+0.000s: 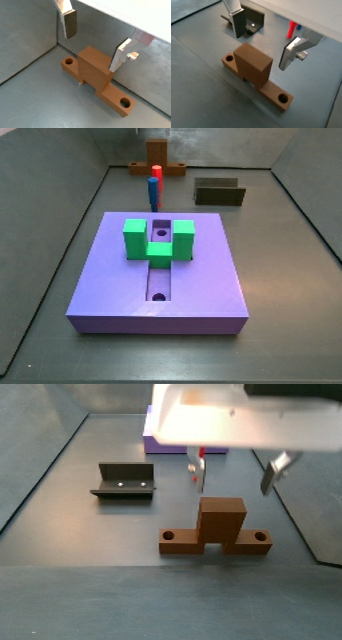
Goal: Pick up the brown object. Move up. Move to above the board. Insert the brown object.
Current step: Pick up the brown object.
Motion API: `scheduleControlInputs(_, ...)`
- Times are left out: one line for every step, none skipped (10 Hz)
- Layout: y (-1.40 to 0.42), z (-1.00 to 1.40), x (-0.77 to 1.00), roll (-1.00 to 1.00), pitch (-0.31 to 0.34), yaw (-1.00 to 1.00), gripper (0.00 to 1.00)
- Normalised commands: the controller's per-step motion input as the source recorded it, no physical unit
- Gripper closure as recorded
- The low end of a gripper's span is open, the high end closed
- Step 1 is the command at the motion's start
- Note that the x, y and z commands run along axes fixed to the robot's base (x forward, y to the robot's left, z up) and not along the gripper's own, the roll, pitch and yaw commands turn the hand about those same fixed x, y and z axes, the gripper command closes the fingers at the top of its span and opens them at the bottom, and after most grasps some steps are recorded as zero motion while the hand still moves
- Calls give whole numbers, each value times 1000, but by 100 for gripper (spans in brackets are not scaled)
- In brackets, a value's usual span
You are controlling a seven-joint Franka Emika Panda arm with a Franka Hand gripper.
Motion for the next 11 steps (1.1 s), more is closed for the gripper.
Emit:
scheduleControlInputs(231,-223,137,-194,-150,0,0)
scheduleControlInputs(331,-231,234,-239,-109,0,0)
scheduleControlInputs(360,-174,451,-274,-67,0,0)
scheduleControlInputs(146,-166,363,-244,-90,0,0)
scheduleControlInputs(3,-217,51,-147,-111,-51,0)
scheduleControlInputs(0,-209,-89,-69,-101,-83,0)
scheduleControlInputs(0,-117,-140,-31,-87,0,0)
scheduleControlInputs(-46,-57,0,0,-3,0,0)
scheduleControlInputs(-49,-43,0,0,-17,0,0)
scheduleControlInputs(-23,-80,0,-1,-9,0,0)
scheduleControlInputs(-149,-111,0,0,0,14,0)
